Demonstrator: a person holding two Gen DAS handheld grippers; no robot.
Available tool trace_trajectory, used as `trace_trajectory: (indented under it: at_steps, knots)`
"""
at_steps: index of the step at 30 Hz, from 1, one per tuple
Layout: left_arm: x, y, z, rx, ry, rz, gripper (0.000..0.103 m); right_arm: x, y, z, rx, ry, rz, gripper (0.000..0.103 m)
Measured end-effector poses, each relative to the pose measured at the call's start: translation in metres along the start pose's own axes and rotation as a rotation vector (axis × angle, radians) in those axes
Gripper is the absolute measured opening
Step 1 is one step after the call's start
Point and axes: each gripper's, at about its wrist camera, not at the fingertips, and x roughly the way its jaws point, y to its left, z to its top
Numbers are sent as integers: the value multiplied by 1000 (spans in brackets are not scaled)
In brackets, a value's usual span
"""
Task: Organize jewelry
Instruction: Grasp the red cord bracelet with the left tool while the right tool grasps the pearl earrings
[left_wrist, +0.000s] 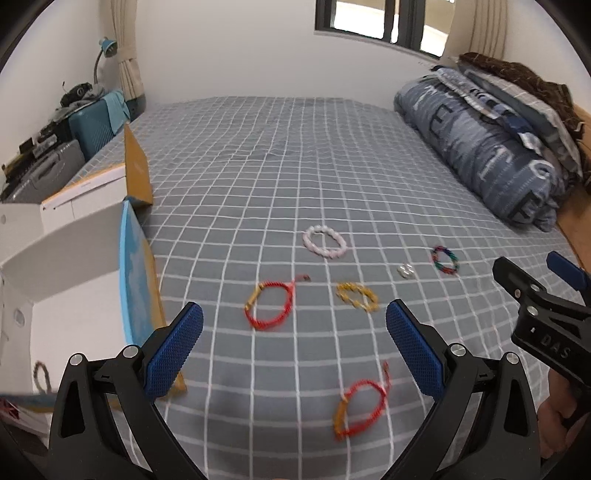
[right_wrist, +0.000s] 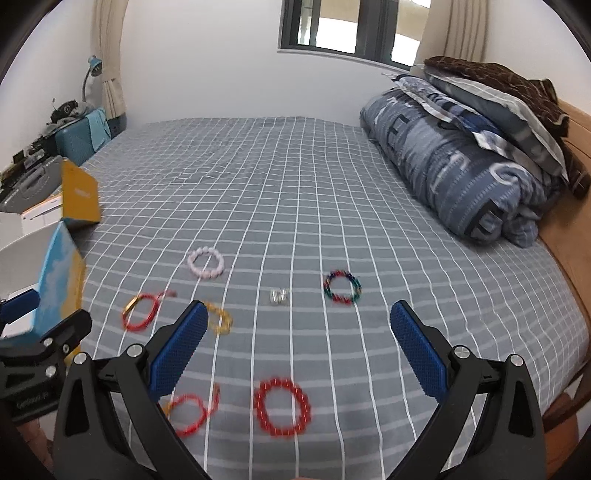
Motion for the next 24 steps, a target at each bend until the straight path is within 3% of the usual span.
trace_trajectory:
  at_steps: [5,12,18,24]
  knots:
    - [47,7,17,-4,51,6,97,67,13,14,-33,95,29,95]
    - [117,14,2,-10,151,29,97,148,19,9,-53,232,66,95]
    - [151,17,-12,1,197,50,97,188,10,-6,-46,304,62,94]
    - [180,29,-14,-45,238,34,97,209,3,-17,-14,361,80,82]
